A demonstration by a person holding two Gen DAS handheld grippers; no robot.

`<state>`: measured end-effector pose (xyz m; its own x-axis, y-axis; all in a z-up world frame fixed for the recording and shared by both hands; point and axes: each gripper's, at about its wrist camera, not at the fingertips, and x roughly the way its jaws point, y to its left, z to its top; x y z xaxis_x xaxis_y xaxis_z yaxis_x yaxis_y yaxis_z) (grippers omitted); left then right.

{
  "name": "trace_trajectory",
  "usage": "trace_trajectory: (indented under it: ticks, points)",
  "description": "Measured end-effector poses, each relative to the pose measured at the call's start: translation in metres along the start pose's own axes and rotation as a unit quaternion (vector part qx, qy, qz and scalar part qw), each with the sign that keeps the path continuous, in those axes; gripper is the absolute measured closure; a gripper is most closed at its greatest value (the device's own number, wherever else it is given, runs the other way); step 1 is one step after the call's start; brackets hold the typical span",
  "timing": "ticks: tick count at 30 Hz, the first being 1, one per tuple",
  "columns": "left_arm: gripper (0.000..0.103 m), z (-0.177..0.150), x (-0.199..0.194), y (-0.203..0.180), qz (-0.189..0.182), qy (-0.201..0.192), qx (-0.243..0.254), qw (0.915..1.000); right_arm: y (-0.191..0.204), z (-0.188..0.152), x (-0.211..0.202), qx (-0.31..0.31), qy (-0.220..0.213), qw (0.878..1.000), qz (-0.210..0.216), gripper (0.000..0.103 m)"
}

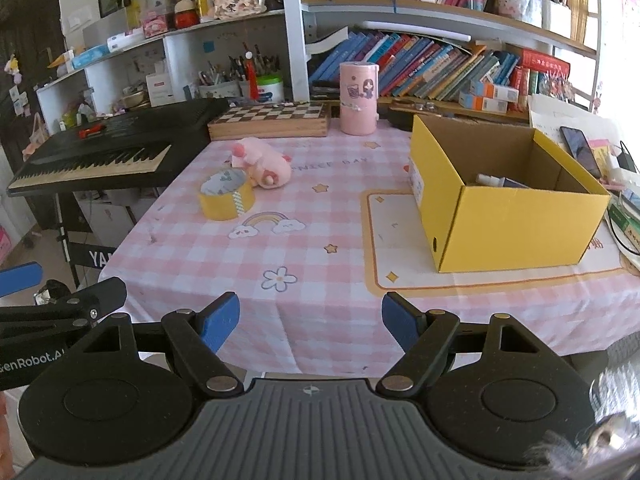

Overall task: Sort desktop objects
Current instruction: 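Move both tools back toward the tape roll and pink plush pig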

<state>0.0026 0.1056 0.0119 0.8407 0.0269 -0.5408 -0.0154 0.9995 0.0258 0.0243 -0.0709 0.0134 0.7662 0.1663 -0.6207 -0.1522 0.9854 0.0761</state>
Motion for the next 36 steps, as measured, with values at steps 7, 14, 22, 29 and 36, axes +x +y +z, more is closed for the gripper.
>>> trace_trajectory:
  ticks: [7, 14, 22, 29, 36]
  points:
    - [0.004, 0.001, 0.001, 0.005, -0.003, 0.001, 0.012, 0.9999, 0.012, 0.001, 0.001, -0.004, 0.000, 1.000, -0.005, 0.022]
    - [0.004, 0.001, 0.005, 0.010, -0.003, 0.004, 0.009, 0.9999, 0.015, 0.002, 0.005, -0.008, 0.004, 1.000, -0.006, 0.023]
    - [0.004, 0.006, 0.018, 0.012, -0.001, 0.009, 0.015, 0.9998, 0.016, 0.010, 0.020, -0.002, 0.007, 1.000, -0.003, 0.023]
    - [0.004, 0.012, 0.039, 0.012, 0.005, 0.022, 0.019, 0.9996, 0.013, 0.019, 0.044, 0.005, 0.019, 1.000, 0.006, 0.023]
    - [0.004, 0.023, 0.070, 0.008, 0.008, 0.040, 0.022, 0.9989, 0.006, 0.037, 0.077, 0.005, 0.033, 0.999, 0.012, 0.023]
